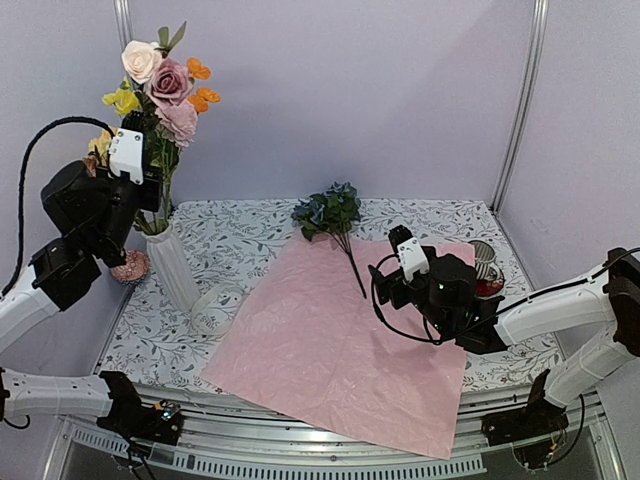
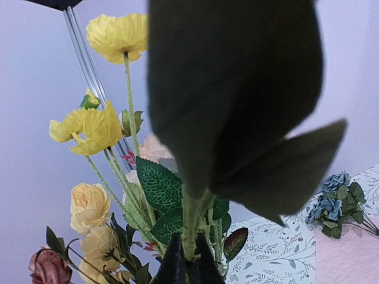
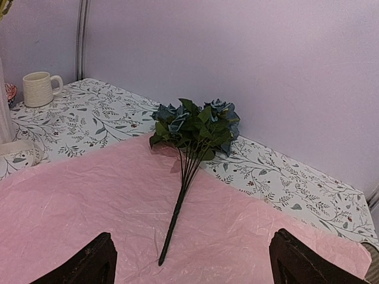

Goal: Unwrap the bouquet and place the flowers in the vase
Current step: Place the fake flower in the vase.

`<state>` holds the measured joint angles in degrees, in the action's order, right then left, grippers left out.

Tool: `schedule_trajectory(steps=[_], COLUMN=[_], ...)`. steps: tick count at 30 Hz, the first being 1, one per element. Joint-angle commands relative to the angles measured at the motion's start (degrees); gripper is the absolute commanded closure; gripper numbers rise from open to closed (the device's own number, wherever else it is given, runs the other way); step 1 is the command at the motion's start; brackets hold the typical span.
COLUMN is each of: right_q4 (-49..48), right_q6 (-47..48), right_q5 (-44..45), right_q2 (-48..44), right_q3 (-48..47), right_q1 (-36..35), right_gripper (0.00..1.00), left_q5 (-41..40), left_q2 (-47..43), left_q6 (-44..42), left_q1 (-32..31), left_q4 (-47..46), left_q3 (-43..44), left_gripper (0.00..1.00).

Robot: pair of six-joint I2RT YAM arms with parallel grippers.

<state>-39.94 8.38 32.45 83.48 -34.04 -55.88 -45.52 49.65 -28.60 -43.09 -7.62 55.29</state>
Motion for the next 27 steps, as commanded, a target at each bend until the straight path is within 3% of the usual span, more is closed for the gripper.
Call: schedule_trajectory(steps=[1, 12, 22, 27], right_q4=[-0.75, -0.75, -0.75, -0.75], right_q6=[-0.03, -0.37, -0.76, -0.90], right_q5=[0.44, 0.10, -0.45, -0.50], right_q2=[-0.26, -0.43, 0.12, 0.11], right_q3=[-0.12, -0.09, -0.23, -0.23], right_q1=[-0.13, -0.12, -0.18, -0.14], right_gripper=[0.09, 0.09, 0.09, 0.09], left_q5=[-1.95, -5.10, 2.00, 5.31], left_q2=[1.17, 6.24, 8.11, 10.69], left_q6=[10.30, 27.97, 41.72, 44.66], left_q1=[2.93, 7.49, 13.60, 15.65], left_q4=[3.17, 20.52, 29.34, 32.44], left_q3=[-0.14, 2.62, 1.53, 1.84], left_gripper=[1.00, 1.00, 1.00, 1.00])
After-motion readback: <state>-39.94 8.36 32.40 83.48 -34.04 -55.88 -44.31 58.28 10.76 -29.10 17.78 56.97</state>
